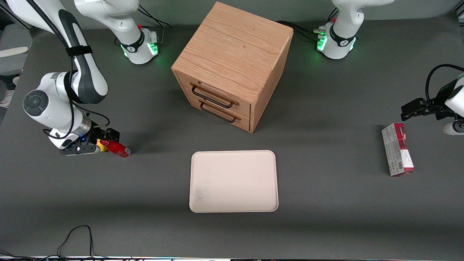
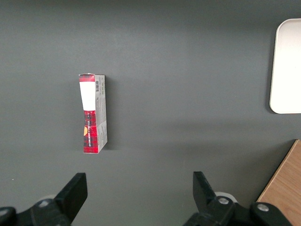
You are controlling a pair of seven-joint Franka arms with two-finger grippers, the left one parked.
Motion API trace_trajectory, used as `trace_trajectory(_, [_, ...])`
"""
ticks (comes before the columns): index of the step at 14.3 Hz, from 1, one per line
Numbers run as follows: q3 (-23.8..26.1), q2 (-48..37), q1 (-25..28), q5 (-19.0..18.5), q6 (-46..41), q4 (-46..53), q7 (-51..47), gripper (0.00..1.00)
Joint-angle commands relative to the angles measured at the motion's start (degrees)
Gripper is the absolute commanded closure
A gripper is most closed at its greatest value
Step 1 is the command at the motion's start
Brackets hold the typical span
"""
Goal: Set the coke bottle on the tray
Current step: 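Close the right gripper around the bottle's cap end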
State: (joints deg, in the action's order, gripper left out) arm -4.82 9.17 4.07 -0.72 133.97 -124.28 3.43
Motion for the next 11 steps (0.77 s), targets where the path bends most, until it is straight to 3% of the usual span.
trace_trajectory(1, [-0.5, -0.3, 0.3, 0.1, 1.2, 0.0, 1.7, 0.06])
trace_trajectory(9, [-0.5, -0.3, 0.4, 0.1, 0.9, -0.1, 1.7, 0.85])
trace_trajectory(11, [-0.5, -0.3, 0.3, 0.1, 0.9, 0.0, 1.7, 0.9])
